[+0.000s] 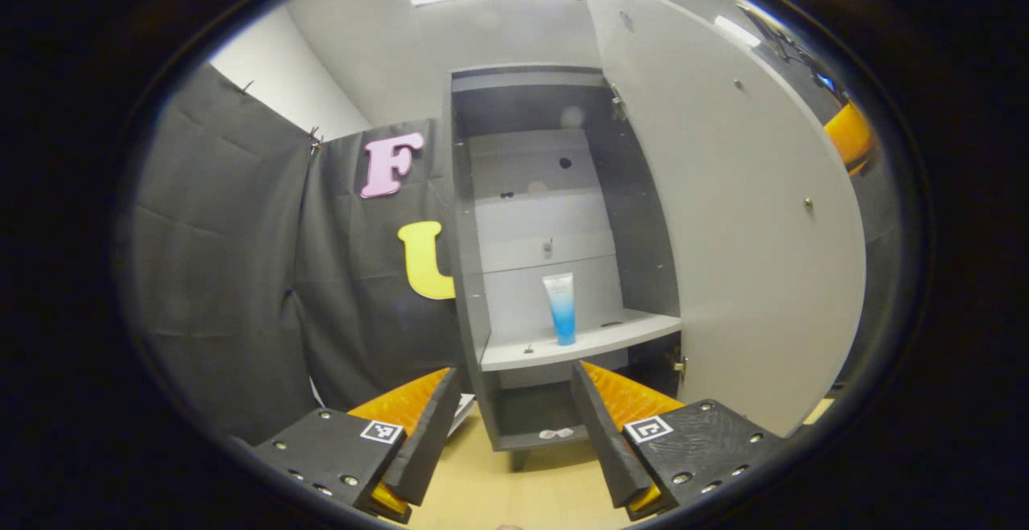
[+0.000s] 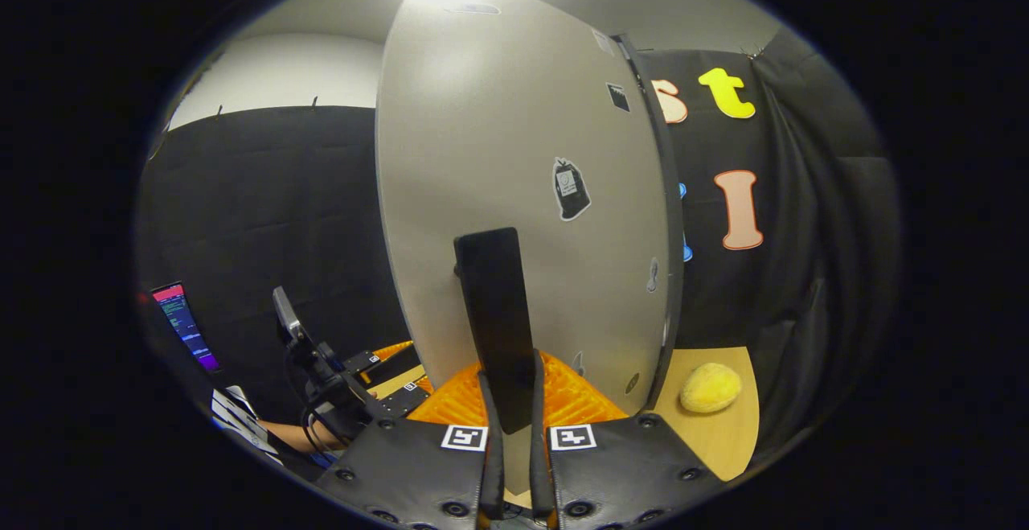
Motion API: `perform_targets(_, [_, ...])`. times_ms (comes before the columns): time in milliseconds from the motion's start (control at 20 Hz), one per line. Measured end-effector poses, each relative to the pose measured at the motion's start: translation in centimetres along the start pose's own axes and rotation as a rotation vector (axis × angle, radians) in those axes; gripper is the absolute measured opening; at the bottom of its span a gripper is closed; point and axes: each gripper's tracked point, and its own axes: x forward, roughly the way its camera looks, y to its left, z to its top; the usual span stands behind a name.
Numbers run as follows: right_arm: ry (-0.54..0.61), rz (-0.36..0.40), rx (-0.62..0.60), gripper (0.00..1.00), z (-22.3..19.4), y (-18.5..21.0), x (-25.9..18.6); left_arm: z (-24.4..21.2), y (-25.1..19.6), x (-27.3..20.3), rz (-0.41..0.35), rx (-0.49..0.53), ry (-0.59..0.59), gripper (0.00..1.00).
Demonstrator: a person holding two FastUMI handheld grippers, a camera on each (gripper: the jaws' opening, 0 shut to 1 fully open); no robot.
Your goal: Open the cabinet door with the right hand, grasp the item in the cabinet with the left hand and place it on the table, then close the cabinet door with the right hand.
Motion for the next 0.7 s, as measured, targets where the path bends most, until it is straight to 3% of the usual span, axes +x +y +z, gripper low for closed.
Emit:
perform_targets(50, [-0.003,-0.013,0.004,0.1,0.3,-0.3,-0.7,0.1,-0.7,0.0,-0.008,0.0,0.001,0.84])
perform_targets(100, [-0.004,-0.028,0.008,0.14,0.7,-0.7,-1.4,0.1,-1.5,0.0,-0.019,0.0,0.0,0.84])
perform_targets(300, [-0.015,-0.102,0.016,0.14,1.4,-2.6,-2.6,0.6,-4.3,-0.2,-0.049,0.004,-0.009,0.84])
perform_targets(600, [-0.048,-0.285,0.026,0.13,1.6,-9.2,-5.3,0.7,-7.3,-0.5,-0.085,0.001,-0.001,0.84])
perform_targets(700, [-0.06,-0.276,0.058,0.09,1.9,-10.1,-4.8,0.9,-7.8,-0.8,-0.087,0.007,-0.002,0.84])
